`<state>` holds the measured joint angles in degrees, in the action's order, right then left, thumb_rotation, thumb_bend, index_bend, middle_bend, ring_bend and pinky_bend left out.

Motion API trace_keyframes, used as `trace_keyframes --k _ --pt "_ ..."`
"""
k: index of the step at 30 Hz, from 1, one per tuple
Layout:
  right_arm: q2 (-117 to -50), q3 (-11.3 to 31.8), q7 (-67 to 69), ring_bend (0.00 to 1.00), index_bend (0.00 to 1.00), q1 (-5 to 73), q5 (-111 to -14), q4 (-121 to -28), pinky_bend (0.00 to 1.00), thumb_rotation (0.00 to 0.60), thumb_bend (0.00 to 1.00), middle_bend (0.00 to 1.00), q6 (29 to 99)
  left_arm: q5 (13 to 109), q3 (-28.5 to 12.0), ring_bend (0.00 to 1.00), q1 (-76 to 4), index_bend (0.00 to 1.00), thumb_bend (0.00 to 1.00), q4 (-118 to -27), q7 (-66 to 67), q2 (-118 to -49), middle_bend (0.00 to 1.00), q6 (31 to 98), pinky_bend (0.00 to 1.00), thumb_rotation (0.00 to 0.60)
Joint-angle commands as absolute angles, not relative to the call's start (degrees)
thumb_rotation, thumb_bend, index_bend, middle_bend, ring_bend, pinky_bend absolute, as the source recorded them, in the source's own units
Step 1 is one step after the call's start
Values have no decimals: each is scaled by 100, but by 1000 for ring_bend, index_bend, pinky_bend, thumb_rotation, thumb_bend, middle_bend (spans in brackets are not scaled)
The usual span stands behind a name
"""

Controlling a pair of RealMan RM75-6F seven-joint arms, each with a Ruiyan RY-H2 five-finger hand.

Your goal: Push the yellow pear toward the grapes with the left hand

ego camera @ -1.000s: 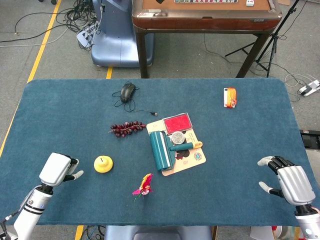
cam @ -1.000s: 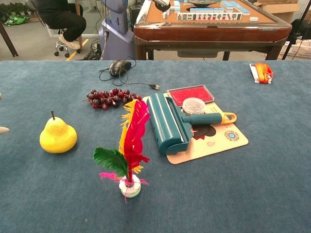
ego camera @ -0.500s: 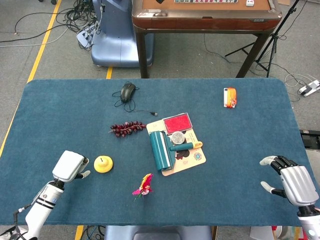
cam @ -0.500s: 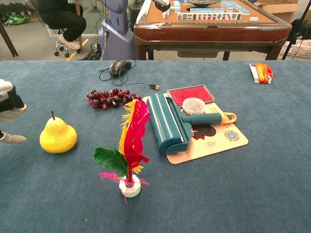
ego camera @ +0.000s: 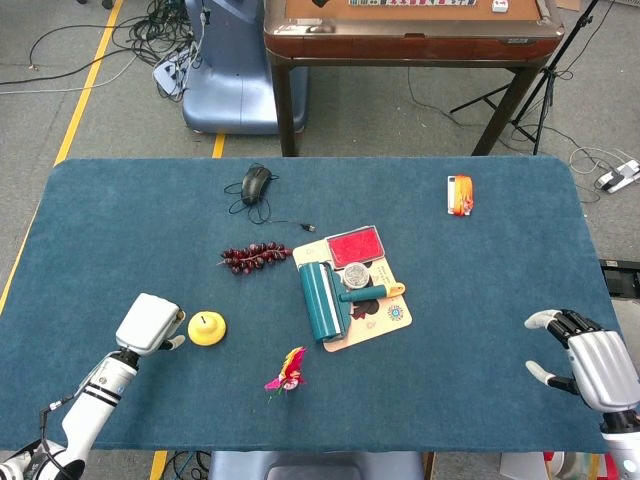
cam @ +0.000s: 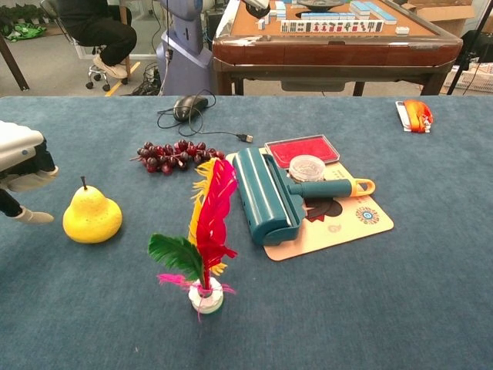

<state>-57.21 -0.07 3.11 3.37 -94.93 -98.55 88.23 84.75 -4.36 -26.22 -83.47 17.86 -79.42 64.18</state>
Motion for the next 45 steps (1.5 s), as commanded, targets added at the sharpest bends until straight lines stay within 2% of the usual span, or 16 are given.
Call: trace_keyframes --k 1,15,45 --pt "-5719 -4 318 324 410 337 -9492 -9856 518 600 0 393 8824 8424 -427 889 -2660 1000 0 -8318 1821 -7953 1000 6360 1000 600" --pt "-5687 24 430 324 410 331 -9460 -9831 518 600 0 393 8833 8345 -361 889 -2818 1000 0 -8229 1926 -8145 1000 6244 1000 600" --pt "-5685 41 474 324 410 340 -9420 -9805 518 600 0 393 8780 7858 -642 890 -3180 1000 0 -7897 2079 -8725 1000 6148 1000 600"
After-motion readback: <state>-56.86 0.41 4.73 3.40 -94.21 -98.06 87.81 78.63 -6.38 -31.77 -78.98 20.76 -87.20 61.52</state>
